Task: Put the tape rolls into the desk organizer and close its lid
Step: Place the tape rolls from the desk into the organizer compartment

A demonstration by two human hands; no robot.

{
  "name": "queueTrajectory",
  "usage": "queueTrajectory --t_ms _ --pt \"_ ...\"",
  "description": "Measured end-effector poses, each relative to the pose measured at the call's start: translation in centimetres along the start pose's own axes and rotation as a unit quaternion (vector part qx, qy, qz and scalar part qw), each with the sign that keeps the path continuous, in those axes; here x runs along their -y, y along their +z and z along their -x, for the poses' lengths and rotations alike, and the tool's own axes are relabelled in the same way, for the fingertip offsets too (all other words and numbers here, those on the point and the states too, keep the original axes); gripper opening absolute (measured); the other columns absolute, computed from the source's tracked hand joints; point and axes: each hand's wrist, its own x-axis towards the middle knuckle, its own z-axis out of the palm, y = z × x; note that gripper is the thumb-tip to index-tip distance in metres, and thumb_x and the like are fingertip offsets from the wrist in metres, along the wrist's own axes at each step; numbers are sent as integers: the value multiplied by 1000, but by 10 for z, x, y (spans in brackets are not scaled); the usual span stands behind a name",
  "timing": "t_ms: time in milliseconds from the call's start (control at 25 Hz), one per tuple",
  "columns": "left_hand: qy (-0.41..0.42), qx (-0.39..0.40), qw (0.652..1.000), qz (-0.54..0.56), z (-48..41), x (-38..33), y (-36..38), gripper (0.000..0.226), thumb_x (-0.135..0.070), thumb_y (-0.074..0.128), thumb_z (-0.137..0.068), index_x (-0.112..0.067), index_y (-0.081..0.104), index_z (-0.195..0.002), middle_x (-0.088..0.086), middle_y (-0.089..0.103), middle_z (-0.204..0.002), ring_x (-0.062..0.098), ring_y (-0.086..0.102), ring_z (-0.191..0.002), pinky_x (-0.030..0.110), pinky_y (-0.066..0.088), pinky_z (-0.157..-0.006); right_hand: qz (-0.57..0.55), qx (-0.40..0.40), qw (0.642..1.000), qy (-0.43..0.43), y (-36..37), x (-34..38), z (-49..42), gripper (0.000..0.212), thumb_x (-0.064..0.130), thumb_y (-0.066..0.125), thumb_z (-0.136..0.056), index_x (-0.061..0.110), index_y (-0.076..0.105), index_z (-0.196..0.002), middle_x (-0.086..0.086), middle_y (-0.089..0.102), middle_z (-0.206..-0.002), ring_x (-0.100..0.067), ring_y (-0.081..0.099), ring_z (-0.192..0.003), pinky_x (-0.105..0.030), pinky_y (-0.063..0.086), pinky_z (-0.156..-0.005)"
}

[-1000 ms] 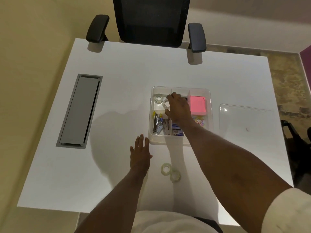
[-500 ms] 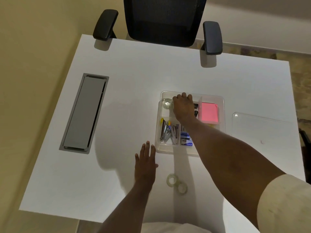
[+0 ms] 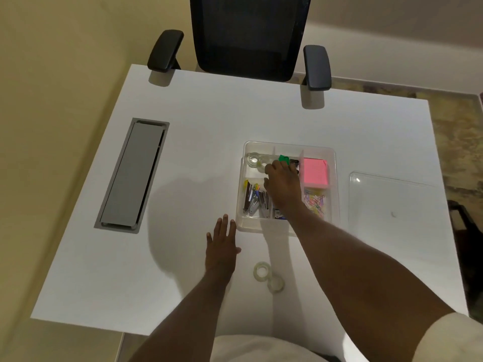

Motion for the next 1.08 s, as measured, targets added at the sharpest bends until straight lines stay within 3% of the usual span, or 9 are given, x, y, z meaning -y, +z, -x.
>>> queueTrajectory --t_ms 120,240,400,680,840,1080 --pt "11 -5 1000 -2 7 1 -1 87 -30 60 -101 -17 1 -164 5 -15 -172 24 -12 -160 53 8 -130 -17 -36 999 -25 3 -2 43 17 15 72 -86 12 67 -101 -6 67 -100 -26 60 -97 -38 46 -87" --pt "14 1 1000 -5 9 1 -6 87 -31 59 -101 -16 1 -164 5 -14 -172 24 -11 -160 53 10 -130 -19 -40 998 -32 9 -1 86 16 20 65 -91 15 65 -105 -4 64 -102 -23 58 -97 -36 46 -84" --pt "16 14 1000 -13 10 -1 -12 93 -31 64 -99 -14 1 -164 5 -13 -172 25 -9 -161 53 14 -129 -61 3 998 -7 18 1 144 23 26 64 -90 15 66 -110 -4 66 -111 -25 59 -107 -38 47 -90" --pt "32 17 999 -30 20 1 -7 99 -39 63 -98 -12 -7 -163 9 -16 -172 27 -11 -160 52 13 -130 -157 97 982 49 36 1 227 41 43 66 -90 18 61 -123 0 62 -119 -22 57 -108 -36 45 -94" --pt "33 16 999 -32 24 2 -5 99 -39 63 -99 -12 -7 -163 9 -16 -172 28 -10 -160 53 14 -129 -138 154 976 61 42 1 253 58 55 66 -86 22 53 -131 0 56 -128 -22 54 -116 -37 45 -97" --pt "32 22 999 -26 23 2 -4 100 -38 63 -99 -13 -8 -163 9 -18 -171 27 -12 -160 52 12 -130 -111 187 973 72 49 5 266 59 46 76 -79 21 55 -128 -1 56 -125 -22 56 -112 -37 47 -93"
